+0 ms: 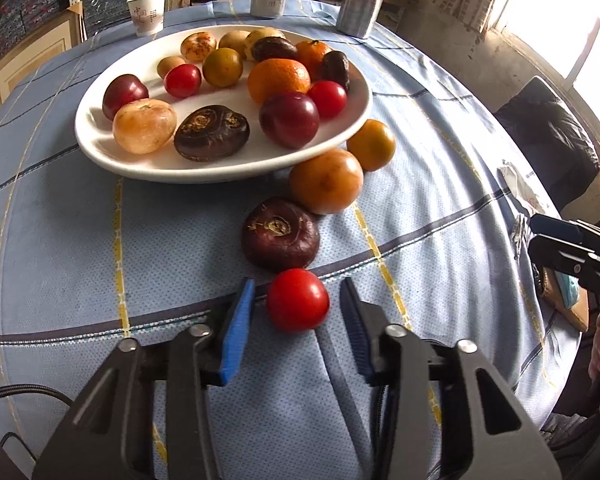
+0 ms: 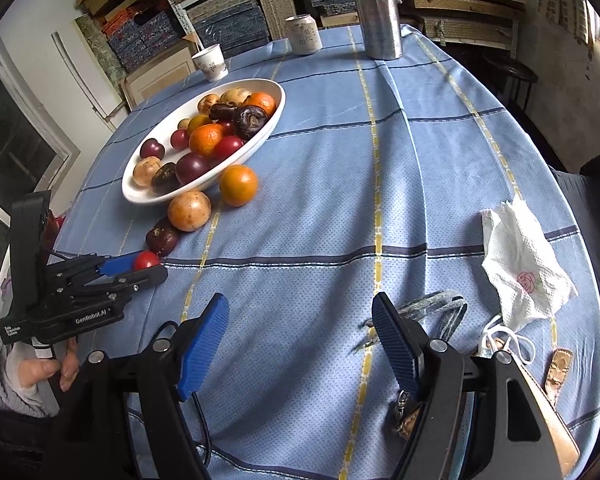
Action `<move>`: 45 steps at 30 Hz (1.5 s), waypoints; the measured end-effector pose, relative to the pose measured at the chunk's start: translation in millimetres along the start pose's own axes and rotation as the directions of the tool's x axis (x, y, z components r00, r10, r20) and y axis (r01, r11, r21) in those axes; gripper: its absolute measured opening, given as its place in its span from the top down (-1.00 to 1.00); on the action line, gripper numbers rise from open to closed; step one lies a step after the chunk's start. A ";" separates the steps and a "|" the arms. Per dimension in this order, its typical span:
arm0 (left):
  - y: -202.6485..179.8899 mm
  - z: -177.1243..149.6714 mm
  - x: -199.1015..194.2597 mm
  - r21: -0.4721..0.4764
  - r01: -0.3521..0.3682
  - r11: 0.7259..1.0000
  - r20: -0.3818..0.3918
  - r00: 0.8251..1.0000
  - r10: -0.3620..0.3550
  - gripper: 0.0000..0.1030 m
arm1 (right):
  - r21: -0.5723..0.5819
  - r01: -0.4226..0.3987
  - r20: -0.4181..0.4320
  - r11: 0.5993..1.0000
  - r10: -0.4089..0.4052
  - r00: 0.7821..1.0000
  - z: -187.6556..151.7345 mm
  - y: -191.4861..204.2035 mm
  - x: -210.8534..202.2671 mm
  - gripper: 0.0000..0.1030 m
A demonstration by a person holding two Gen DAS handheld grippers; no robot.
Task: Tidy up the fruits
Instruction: 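Withdraw both open tools from the plate toward the remaining fruit, then grasp the last red tomato with the left tool while the right tool approaches a purple fruit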
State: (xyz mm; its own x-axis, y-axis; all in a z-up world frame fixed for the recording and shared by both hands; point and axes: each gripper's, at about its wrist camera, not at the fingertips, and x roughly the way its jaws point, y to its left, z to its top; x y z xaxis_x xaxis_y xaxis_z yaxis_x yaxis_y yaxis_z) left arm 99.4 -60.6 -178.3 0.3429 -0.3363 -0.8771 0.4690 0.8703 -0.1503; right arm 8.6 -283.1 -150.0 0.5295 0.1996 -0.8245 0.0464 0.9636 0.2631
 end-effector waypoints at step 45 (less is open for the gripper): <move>122.0 -87.4 -107.9 -0.239 -0.236 0.942 0.037 0.967 0.252 0.43 | -0.157 -0.191 -0.079 0.969 0.181 0.980 31.3 138.8 102.9 0.23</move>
State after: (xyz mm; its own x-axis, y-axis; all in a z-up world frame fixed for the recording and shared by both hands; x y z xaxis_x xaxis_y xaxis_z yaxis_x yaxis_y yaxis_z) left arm 48.6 113.3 -141.9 0.4797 -0.1196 -0.8692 0.1666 0.9851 -0.0435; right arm 96.0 -134.4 -182.6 0.4602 0.3839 -0.8005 -0.1895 0.9234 0.3339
